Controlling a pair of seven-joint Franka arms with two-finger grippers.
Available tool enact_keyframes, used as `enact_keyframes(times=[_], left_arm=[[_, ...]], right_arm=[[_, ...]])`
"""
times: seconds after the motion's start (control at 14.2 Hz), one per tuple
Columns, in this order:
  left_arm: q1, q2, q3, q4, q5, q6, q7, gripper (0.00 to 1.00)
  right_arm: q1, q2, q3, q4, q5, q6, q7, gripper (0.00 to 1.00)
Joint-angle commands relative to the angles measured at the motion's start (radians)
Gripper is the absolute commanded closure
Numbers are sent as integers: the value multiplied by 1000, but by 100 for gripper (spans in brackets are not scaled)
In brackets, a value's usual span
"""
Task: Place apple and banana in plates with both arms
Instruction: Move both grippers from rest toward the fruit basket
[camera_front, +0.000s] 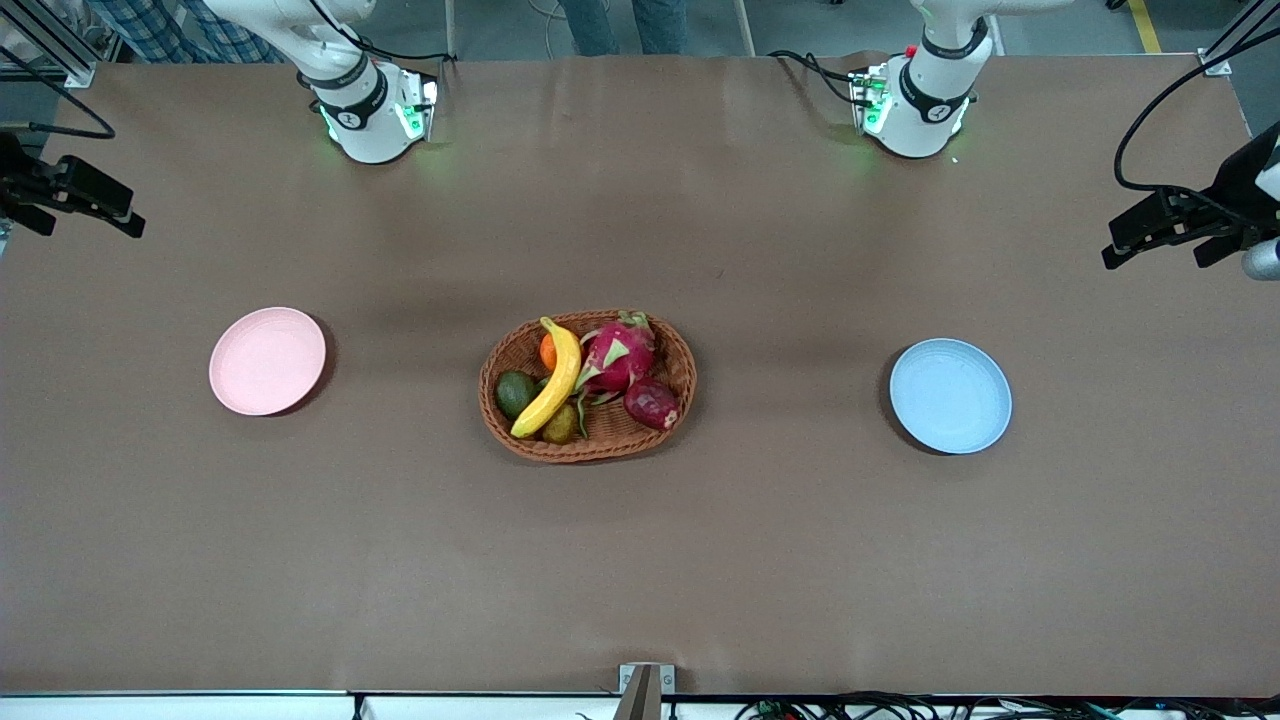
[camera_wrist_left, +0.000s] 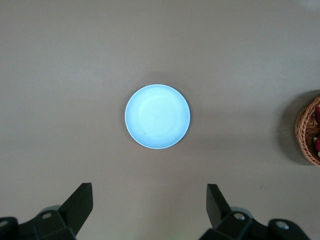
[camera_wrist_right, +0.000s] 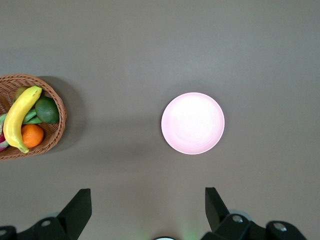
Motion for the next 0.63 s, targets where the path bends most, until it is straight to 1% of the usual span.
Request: enact_keyframes(times=[0.0, 0.21, 0.35, 0.42, 0.49, 0.56], left_arm=[[-1, 0, 1, 10, -14, -5, 15, 0], [-1, 13, 1, 13, -14, 4, 16, 0], [-6, 19, 1, 14, -17, 8, 12, 0], [-13, 20, 1, 13, -14, 8, 11, 0], [-18, 39, -12, 13, -18, 8, 5, 0], [-22, 56, -32, 13, -20, 8, -9, 0]], right_arm=[[-15, 6, 10, 17, -5, -2, 5, 0], [-16, 10, 10, 15, -5, 2, 9, 0], [-16, 120, 10, 21, -9, 29, 1, 0], [-19, 157, 10, 34, -11, 44, 1, 0], [-31, 200, 8, 35, -17, 82, -5, 0], [-45, 219, 10, 38, -17, 113, -23, 0]])
